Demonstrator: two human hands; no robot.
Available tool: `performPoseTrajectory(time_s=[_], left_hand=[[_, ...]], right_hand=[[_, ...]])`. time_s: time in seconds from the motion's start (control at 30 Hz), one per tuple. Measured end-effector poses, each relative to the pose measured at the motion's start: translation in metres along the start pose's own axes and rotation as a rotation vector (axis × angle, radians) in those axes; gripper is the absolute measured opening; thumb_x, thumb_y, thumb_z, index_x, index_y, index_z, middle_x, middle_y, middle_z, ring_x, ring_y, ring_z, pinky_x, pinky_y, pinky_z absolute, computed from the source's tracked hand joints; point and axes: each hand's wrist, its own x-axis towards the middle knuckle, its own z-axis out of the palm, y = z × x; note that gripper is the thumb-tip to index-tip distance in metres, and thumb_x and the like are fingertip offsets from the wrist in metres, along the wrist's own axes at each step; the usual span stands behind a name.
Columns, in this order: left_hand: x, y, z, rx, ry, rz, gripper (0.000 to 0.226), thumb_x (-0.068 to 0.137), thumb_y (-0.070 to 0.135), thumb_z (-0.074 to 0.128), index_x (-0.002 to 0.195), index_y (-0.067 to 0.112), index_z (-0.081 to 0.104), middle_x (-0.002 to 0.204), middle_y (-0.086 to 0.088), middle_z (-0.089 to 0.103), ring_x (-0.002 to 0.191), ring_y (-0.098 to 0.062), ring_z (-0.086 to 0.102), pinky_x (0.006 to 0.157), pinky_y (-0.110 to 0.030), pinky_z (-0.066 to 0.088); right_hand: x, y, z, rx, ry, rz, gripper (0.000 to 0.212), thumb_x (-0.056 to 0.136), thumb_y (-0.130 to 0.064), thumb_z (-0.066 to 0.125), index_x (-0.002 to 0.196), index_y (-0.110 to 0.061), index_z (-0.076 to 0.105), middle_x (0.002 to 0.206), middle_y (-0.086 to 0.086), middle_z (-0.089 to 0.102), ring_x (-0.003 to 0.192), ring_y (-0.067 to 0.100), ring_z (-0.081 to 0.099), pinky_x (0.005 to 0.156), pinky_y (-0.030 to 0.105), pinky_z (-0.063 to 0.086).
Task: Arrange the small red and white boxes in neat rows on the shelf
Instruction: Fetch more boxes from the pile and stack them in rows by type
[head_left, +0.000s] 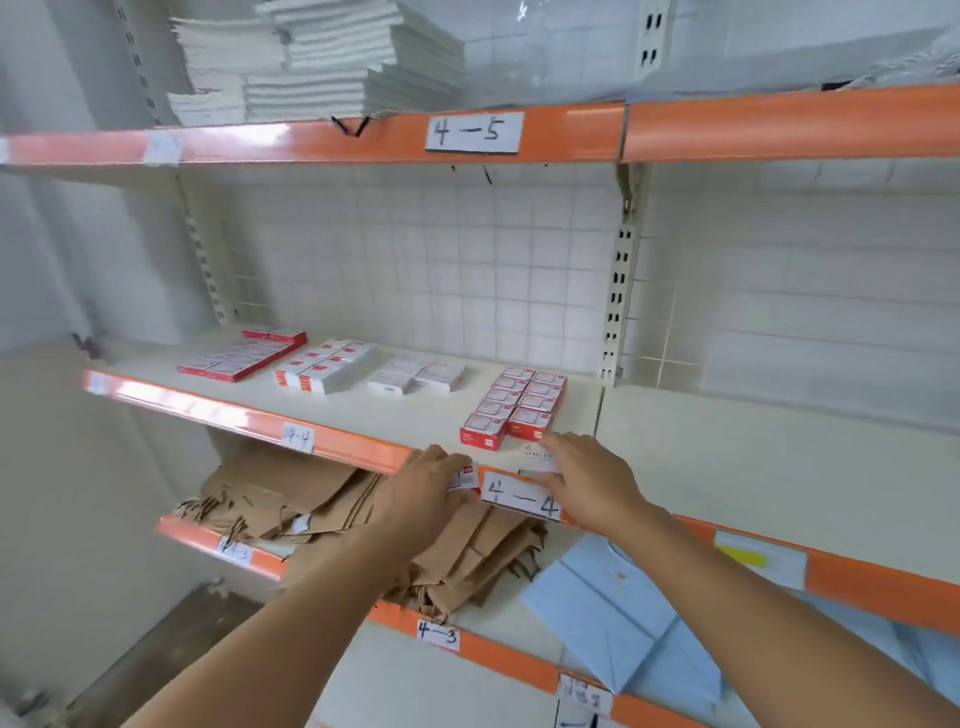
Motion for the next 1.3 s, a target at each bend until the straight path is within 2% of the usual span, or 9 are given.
performPoseTrajectory(time_s=[0.1, 0.23, 0.33, 0.53, 0.77, 0.93, 1.07, 1.17, 1.3], left_hand=[[-0.017, -0.047, -0.02, 0.032, 0.026, -0.062, 0.038, 0.091, 0.041, 0.055, 0.128, 0.032, 0.051, 0.118, 0.005, 0.051, 0.11, -0.018, 0.044, 0.072, -0.029, 0.041], [-0.026, -0.09, -0.035, 0.025, 0.032, -0.117, 0.035, 0.092, 0.041, 0.054, 0.126, 0.034, 0.052, 0.116, 0.006, 0.051, 0.109, -0.016, 0.044, 0.073, -0.029, 0.045], [-0.017, -0.111, -0.04, 0.043, 0.039, -0.13, 0.036, 0.092, 0.044, 0.052, 0.127, 0.036, 0.05, 0.118, 0.007, 0.051, 0.108, -0.014, 0.044, 0.068, -0.027, 0.042], [0.028, -0.141, -0.04, -0.008, 0.057, -0.126, 0.04, 0.091, 0.042, 0.054, 0.13, 0.031, 0.051, 0.122, 0.006, 0.051, 0.113, -0.014, 0.044, 0.077, -0.03, 0.045], [0.085, -0.161, -0.04, -0.007, 0.039, -0.102, 0.037, 0.091, 0.041, 0.055, 0.127, 0.034, 0.052, 0.12, 0.007, 0.05, 0.114, -0.013, 0.043, 0.071, -0.028, 0.041], [0.122, -0.179, -0.033, 0.023, -0.056, -0.041, 0.041, 0.091, 0.043, 0.055, 0.131, 0.036, 0.049, 0.125, 0.009, 0.049, 0.119, -0.012, 0.041, 0.08, -0.029, 0.042], [0.152, -0.196, -0.027, 0.018, -0.147, 0.063, 0.043, 0.09, 0.044, 0.055, 0.132, 0.035, 0.048, 0.128, 0.008, 0.047, 0.124, -0.012, 0.037, 0.086, -0.031, 0.04], [0.171, -0.212, -0.022, 0.045, -0.196, 0.184, 0.045, 0.09, 0.045, 0.056, 0.133, 0.037, 0.047, 0.127, 0.008, 0.048, 0.122, -0.013, 0.038, 0.084, -0.031, 0.04], [0.19, -0.226, -0.013, -0.01, -0.159, 0.329, 0.048, 0.085, 0.057, 0.055, 0.129, 0.04, 0.05, 0.119, 0.011, 0.052, 0.117, -0.01, 0.043, 0.076, -0.025, 0.035]], right_hand=[[0.018, -0.044, 0.02, 0.045, -0.008, -0.03, 0.033, 0.094, -0.033, 0.052, 0.123, -0.019, 0.049, 0.123, 0.0, 0.055, 0.114, 0.021, 0.047, 0.075, 0.032, 0.039], [0.04, -0.088, 0.038, 0.047, -0.028, -0.066, 0.038, 0.095, -0.032, 0.051, 0.129, -0.017, 0.046, 0.125, 0.002, 0.054, 0.115, 0.022, 0.047, 0.079, 0.033, 0.041], [0.06, -0.108, 0.047, 0.039, -0.03, -0.092, 0.04, 0.095, -0.034, 0.05, 0.131, -0.017, 0.045, 0.124, 0.002, 0.054, 0.113, 0.022, 0.048, 0.077, 0.033, 0.041], [0.11, -0.116, 0.061, 0.028, -0.012, -0.079, 0.041, 0.094, -0.035, 0.052, 0.132, -0.019, 0.045, 0.123, 0.0, 0.054, 0.113, 0.02, 0.048, 0.076, 0.034, 0.042], [0.161, -0.116, 0.073, 0.044, -0.015, -0.028, 0.047, 0.09, -0.04, 0.057, 0.131, -0.019, 0.048, 0.127, 0.0, 0.053, 0.116, 0.019, 0.049, 0.079, 0.032, 0.043], [0.183, -0.119, 0.094, 0.064, -0.061, 0.056, 0.05, 0.088, -0.045, 0.059, 0.13, -0.02, 0.049, 0.127, -0.001, 0.051, 0.118, 0.019, 0.048, 0.083, 0.033, 0.044], [0.205, -0.125, 0.109, 0.068, -0.045, 0.15, 0.048, 0.087, -0.039, 0.062, 0.128, -0.019, 0.05, 0.126, 0.001, 0.051, 0.117, 0.02, 0.05, 0.086, 0.033, 0.045], [0.215, -0.13, 0.12, 0.098, -0.014, 0.232, 0.045, 0.086, -0.033, 0.064, 0.127, -0.018, 0.052, 0.124, 0.001, 0.049, 0.115, 0.02, 0.051, 0.084, 0.033, 0.046], [0.219, -0.134, 0.127, 0.143, 0.049, 0.325, 0.048, 0.085, -0.028, 0.066, 0.13, -0.022, 0.052, 0.125, 0.001, 0.046, 0.118, 0.018, 0.047, 0.09, 0.03, 0.042]])
